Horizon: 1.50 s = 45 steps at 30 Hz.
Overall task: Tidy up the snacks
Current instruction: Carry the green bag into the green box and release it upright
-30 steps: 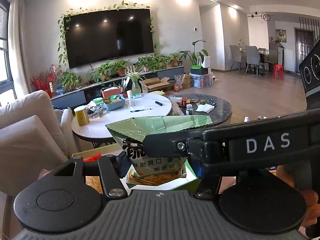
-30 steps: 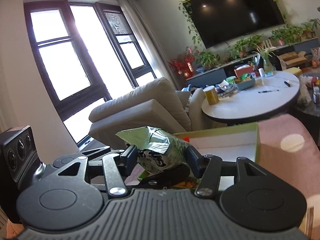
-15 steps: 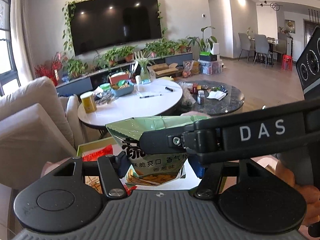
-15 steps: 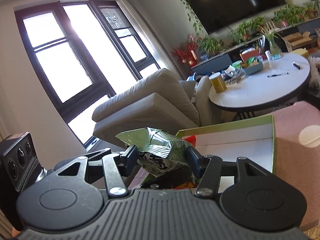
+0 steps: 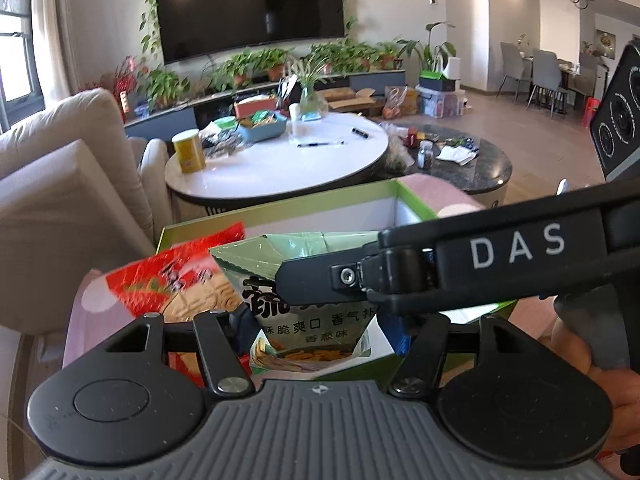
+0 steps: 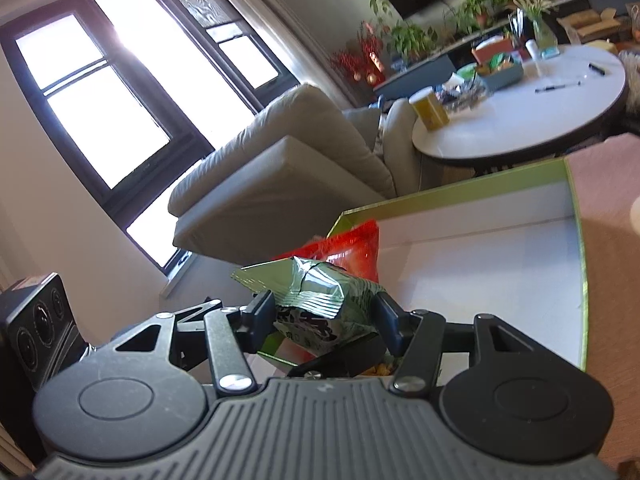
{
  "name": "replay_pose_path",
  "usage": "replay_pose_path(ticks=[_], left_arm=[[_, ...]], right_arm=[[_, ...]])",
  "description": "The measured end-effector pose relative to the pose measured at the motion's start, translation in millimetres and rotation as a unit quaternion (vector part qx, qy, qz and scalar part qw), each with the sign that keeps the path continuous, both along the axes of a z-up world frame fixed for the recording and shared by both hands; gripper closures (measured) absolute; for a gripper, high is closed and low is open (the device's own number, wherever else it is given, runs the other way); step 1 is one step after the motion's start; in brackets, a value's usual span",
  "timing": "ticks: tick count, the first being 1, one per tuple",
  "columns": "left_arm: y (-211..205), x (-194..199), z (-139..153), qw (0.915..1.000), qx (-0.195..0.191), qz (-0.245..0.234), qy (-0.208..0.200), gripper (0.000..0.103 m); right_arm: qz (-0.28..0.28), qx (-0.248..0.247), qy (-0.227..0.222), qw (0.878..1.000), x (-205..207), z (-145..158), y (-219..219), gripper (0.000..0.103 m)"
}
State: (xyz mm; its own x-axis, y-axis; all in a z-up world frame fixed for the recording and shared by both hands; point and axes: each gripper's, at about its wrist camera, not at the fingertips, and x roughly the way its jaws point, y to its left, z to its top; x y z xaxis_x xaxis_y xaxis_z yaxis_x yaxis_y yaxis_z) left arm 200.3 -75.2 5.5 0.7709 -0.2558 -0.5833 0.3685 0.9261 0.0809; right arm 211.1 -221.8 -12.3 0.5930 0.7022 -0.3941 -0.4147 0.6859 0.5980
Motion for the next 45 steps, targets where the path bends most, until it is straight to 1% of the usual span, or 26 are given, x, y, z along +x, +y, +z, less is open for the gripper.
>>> replay_pose_path(ticks=[3, 7, 13, 17, 21, 23, 25, 26, 28, 30, 33, 37, 41, 45], left_arm=[[5, -1, -5, 0.9999, 0.001, 0.009, 0.008, 0.043], [13, -4, -10, 0.9997, -0.004, 0.017, 0.017, 0.043], [19, -9, -5, 0.9994, -0.010, 0.031, 0.011, 0.042], [22, -6, -9, 0.9991, -0.005, 0.038, 0.020, 0.042], [27, -8, -11, 0.9987, -0.010, 0.044, 0.024, 0.041], [29, -11, -8, 0.9987, -0.012, 0.046, 0.021, 0.041], [30, -15, -3, 0.9987, -0.013, 0.048, 0.014, 0.041], [31, -16, 0, 0.9986, -0.015, 0.049, 0.010, 0.040], [33, -22, 6, 0.9984, -0.019, 0.053, 0.001, 0.033], [35, -27, 10, 0.9981, -0.023, 0.057, -0.007, 0.031], [37, -35, 17, 0.9977, -0.029, 0.059, -0.017, 0.030], [40, -47, 23, 0.9974, -0.031, 0.060, -0.026, 0.029], [43, -60, 27, 0.9969, -0.040, 0.059, -0.033, 0.029], [43, -75, 32, 0.9965, -0.049, 0.055, -0.040, 0.027]], right_arm=[[0.009, 0.001, 0.012, 1.000, 1, -4, 4, 0.029], [0.018, 0.003, 0.024, 1.000, 3, -9, 10, 0.029], [0.026, -0.011, 0.024, 0.999, 4, -5, 20, 0.028], [0.032, -0.020, 0.022, 0.999, 6, -5, 26, 0.028], [0.028, -0.037, 0.038, 0.998, 10, -11, 31, 0.028], [0.023, -0.037, 0.042, 0.998, 10, -11, 29, 0.028], [0.011, -0.039, 0.034, 0.999, 8, -5, 26, 0.024], [0.006, -0.037, 0.028, 0.999, 6, -1, 23, 0.024], [0.001, -0.030, 0.015, 0.999, 1, 8, 18, 0.024], [-0.004, -0.031, 0.000, 0.999, -4, 16, 15, 0.024], [-0.012, -0.048, -0.022, 0.999, -12, 24, 12, 0.024], [-0.019, -0.058, -0.033, 0.998, -22, 24, 7, 0.024], [-0.022, -0.071, -0.054, 0.996, -37, 30, 2, 0.024], [-0.026, -0.069, -0.070, 0.995, -52, 35, -5, 0.024]])
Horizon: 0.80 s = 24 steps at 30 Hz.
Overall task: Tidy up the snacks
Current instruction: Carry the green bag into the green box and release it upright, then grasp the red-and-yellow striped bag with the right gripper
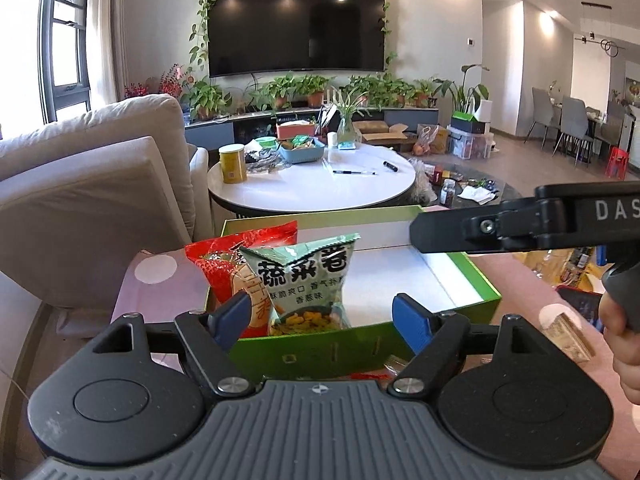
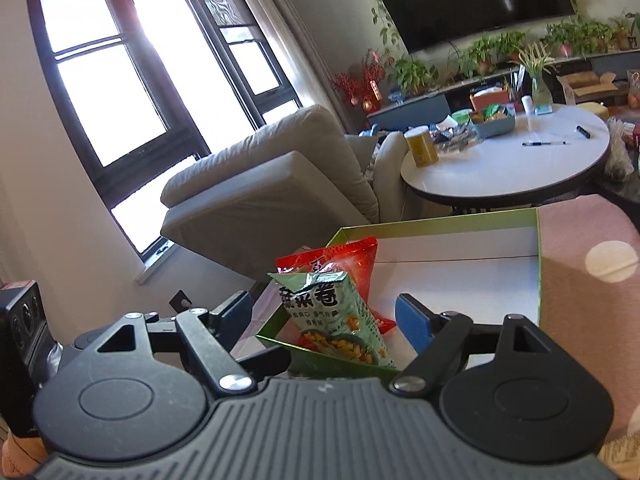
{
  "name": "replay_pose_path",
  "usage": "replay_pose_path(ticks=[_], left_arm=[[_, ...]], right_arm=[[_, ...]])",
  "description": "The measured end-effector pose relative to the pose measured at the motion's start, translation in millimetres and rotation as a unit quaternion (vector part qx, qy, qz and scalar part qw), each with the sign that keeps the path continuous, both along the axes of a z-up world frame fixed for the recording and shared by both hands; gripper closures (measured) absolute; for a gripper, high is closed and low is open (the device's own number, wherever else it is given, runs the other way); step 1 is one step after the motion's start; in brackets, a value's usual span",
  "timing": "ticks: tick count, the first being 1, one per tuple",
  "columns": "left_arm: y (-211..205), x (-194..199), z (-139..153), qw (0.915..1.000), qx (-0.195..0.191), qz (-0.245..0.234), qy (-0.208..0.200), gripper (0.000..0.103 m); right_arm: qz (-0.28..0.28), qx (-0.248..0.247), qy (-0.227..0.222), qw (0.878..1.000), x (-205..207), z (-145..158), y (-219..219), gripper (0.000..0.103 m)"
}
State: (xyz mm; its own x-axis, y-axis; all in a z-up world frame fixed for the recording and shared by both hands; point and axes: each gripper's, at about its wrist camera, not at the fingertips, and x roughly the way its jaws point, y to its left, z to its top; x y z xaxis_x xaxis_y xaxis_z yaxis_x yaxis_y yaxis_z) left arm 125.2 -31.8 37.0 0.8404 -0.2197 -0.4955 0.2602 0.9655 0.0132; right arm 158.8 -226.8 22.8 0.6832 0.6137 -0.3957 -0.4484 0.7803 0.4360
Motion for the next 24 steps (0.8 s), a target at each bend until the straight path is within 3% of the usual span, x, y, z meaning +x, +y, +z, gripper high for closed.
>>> replay_pose_path(ticks=[24], left_arm=[[-5, -80, -18, 0.9995, 0.006, -0.019, 0.025, 0.021]], right_arm=[[0.003, -0.019, -0.002, 1.000, -70, -14, -11, 0.024]])
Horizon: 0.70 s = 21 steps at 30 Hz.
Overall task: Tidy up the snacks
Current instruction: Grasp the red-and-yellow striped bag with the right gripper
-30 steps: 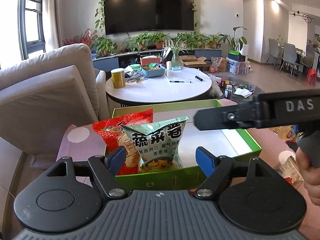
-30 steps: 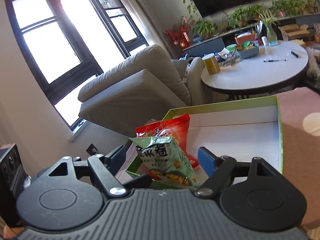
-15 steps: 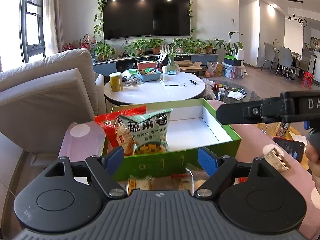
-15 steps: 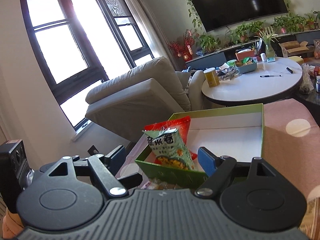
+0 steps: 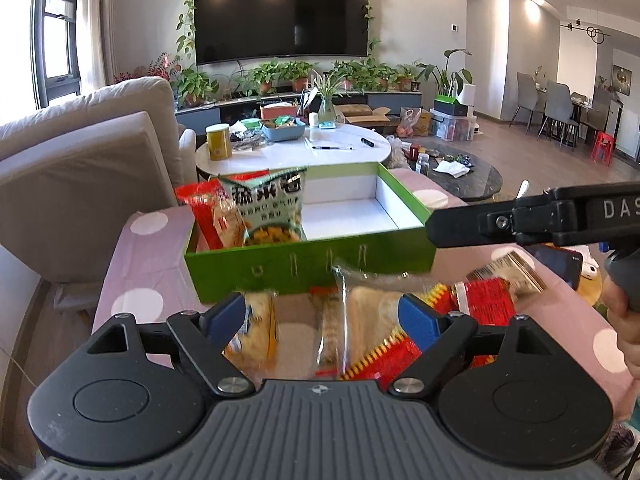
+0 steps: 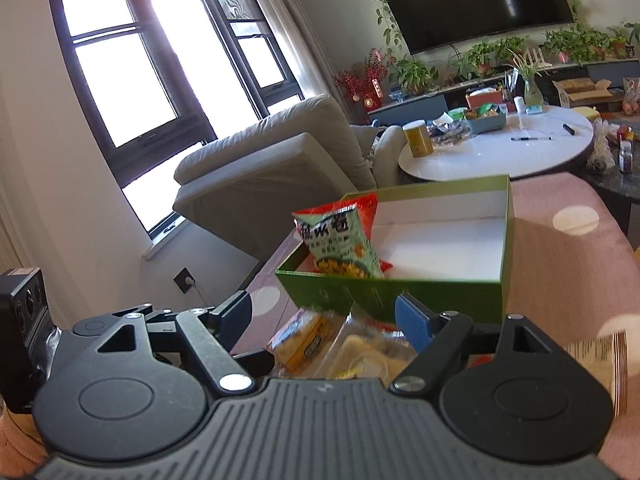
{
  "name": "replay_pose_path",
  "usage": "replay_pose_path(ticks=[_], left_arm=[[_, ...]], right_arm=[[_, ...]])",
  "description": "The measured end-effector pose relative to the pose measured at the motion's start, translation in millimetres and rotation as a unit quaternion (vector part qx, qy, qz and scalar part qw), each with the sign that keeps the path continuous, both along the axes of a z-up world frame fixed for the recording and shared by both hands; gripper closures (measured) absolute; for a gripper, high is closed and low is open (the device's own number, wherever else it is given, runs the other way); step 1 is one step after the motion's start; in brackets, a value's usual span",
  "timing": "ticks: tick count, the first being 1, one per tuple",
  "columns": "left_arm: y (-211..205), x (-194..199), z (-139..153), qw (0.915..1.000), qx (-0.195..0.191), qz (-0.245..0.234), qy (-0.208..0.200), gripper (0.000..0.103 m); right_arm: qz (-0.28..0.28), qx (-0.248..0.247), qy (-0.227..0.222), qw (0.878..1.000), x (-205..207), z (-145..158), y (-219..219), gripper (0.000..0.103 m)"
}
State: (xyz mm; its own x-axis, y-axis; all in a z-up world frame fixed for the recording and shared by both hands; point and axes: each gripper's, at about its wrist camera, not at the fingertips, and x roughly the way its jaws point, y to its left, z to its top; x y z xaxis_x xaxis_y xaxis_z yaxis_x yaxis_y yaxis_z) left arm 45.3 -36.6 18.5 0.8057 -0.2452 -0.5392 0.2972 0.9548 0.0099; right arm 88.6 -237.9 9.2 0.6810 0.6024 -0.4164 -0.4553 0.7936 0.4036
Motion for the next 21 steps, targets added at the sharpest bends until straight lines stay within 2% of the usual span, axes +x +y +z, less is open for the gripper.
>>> replay_pose_path(ticks=[12, 21], left_arm=[[1, -29, -12, 0.9996, -0.018, -0.010, 0.018, 0.020], [-14, -37, -30, 0.9979, -0.014, -0.041, 0.048, 0.020]], right_arm=[[0.015, -0.010, 0.017, 1.000, -24, -11, 6, 0.024], [0.006, -0.029, 0.050, 0.998, -31, -28, 4, 0.024]])
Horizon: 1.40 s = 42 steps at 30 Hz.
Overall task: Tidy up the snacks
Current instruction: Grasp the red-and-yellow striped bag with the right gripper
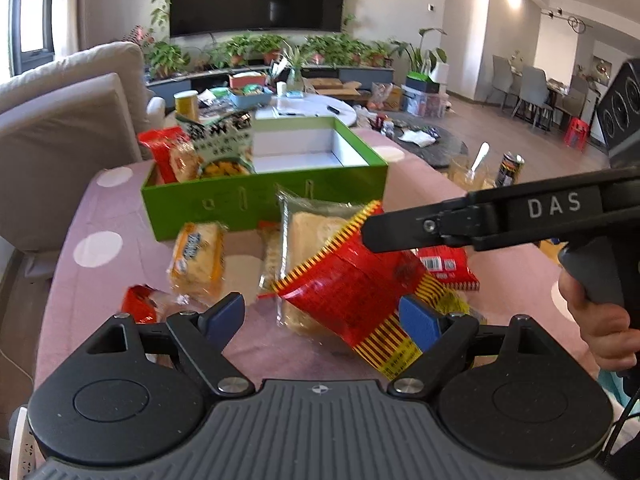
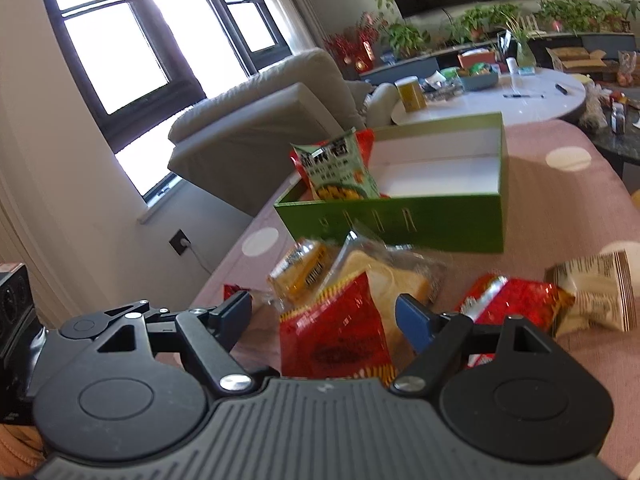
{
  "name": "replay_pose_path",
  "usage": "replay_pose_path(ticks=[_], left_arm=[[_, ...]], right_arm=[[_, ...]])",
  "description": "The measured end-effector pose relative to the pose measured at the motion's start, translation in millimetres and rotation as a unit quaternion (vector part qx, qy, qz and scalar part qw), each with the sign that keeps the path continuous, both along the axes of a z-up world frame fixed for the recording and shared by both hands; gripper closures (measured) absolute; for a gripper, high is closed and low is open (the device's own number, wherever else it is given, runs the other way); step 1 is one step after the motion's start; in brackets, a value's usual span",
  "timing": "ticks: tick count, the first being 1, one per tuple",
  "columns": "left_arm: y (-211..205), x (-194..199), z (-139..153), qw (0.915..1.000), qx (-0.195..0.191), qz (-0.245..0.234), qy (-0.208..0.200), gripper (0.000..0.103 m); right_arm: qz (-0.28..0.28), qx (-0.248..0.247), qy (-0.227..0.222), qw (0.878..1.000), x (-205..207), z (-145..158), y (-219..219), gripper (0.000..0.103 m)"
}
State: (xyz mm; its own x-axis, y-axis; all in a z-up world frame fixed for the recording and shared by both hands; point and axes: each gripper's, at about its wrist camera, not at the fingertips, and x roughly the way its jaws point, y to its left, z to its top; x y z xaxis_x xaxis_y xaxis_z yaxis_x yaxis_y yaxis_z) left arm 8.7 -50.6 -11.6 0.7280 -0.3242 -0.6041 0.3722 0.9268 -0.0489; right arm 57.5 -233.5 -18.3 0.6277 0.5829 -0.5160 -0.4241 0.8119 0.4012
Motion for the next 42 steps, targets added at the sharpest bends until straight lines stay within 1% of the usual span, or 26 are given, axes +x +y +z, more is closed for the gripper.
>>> replay_pose_path(ticks=[5, 11, 15, 18, 24, 29, 34, 36, 39, 42], left_arm=[[-2, 2, -7, 0.9999, -0.001, -0.002, 0.011, 0.020], [-6, 4, -10, 0.9996, -0.005, -0.020, 0.018, 0.022], [-11, 5, -12, 0.9989, -0.010, -0.037, 0.026, 0.031], [-12, 8, -14, 0.9985, -0.015, -0.042, 0.031, 0.033], [-10, 13, -19, 0.9976, -0.027, -0.042, 0.048, 0.033], [-9, 18, -22, 0.9961, -0.048, -0.039, 0.063, 0.032], [-15, 13, -18, 0.9962, -0.045, -0.056, 0.050, 0.034], [-19, 10, -14, 0.9963, -0.041, -0.066, 0.037, 0.034], [-23, 3, -6, 0.9975, -0.019, -0.068, 0.003, 0.035], [-23, -1, 4, 0.9972, -0.019, -0.070, -0.015, 0.035]], right_arm=[[-0.007, -0.019, 0.005, 1.000, -1, -6, 0, 0.023], [-0.002, -0.019, 0.015, 1.000, -2, -11, 0, 0.023], [0.003, -0.018, 0.021, 1.000, -4, -14, 0, 0.023], [0.008, -0.019, 0.023, 1.000, -4, -15, 1, 0.023], [0.004, -0.017, 0.047, 0.999, 3, -21, 2, 0.023], [0.006, -0.017, 0.057, 0.998, 5, -25, 4, 0.023], [0.005, -0.018, 0.067, 0.998, 6, -29, 4, 0.024], [0.008, -0.018, 0.060, 0.998, 4, -27, 4, 0.024], [0.013, -0.013, 0.046, 0.999, 1, -22, 5, 0.028], [0.014, -0.007, 0.029, 0.999, -5, -15, 4, 0.030]])
